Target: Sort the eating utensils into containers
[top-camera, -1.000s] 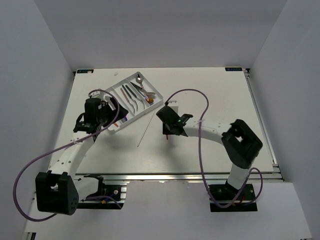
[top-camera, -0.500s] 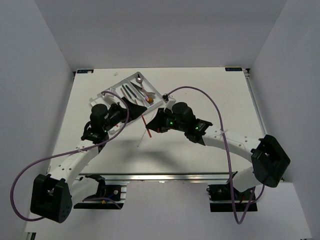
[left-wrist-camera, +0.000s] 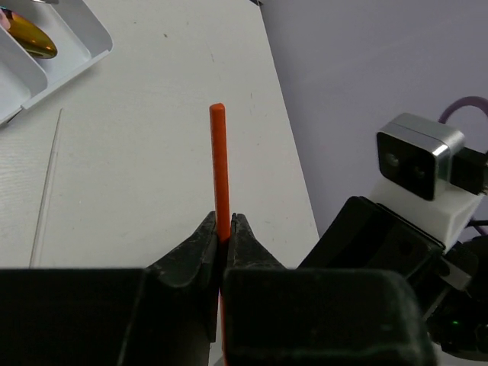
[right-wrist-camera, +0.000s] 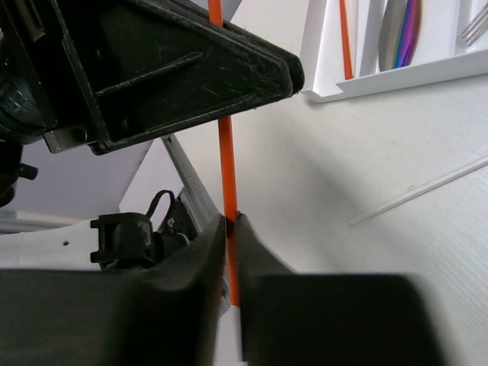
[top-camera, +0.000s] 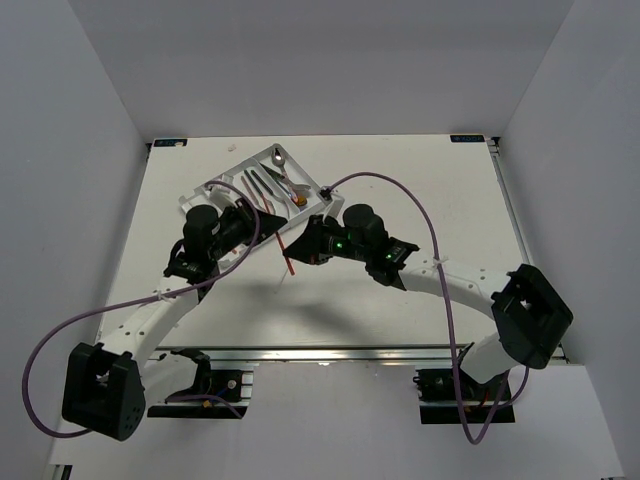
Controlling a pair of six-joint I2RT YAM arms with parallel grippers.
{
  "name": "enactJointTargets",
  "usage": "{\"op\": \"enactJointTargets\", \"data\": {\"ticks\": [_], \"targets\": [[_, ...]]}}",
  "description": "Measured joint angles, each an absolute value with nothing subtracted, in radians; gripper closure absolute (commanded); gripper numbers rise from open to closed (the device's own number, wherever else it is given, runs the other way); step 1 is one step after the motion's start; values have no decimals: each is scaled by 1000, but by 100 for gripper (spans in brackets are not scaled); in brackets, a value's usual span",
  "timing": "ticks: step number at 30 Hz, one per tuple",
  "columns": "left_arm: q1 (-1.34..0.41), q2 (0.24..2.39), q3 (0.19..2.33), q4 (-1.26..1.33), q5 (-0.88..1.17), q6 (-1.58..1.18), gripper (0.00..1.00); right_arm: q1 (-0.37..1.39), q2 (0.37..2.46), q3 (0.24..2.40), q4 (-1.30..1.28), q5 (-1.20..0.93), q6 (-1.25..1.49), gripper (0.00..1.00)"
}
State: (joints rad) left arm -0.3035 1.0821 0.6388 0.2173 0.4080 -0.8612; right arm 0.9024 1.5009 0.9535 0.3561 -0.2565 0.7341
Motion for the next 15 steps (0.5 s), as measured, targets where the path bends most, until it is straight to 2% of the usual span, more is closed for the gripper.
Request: {"op": "enactJointTargets", "data": {"ticks": [1,2,3,4,10,15], "targets": [[-304,1086,642,212,400,-862,90,902,1501,953,354,-249,735,60],[-306,1092,655,188,384,-856,87,900,1501,954,350,-237,738,30],[-307,1101,679,151,356,-849,87,900,1498,955,339,-210,730,14],[-307,1115,712,102,313,-833,87,899,1496,955,327,-189,733,11],[-216,1339,1065,-239,23,-733,88,896,1463,994,120,53,695,11],[-87,1586,1243,-412,-126,-664,88,896,1463,1069,-84,268,692,11]]}}
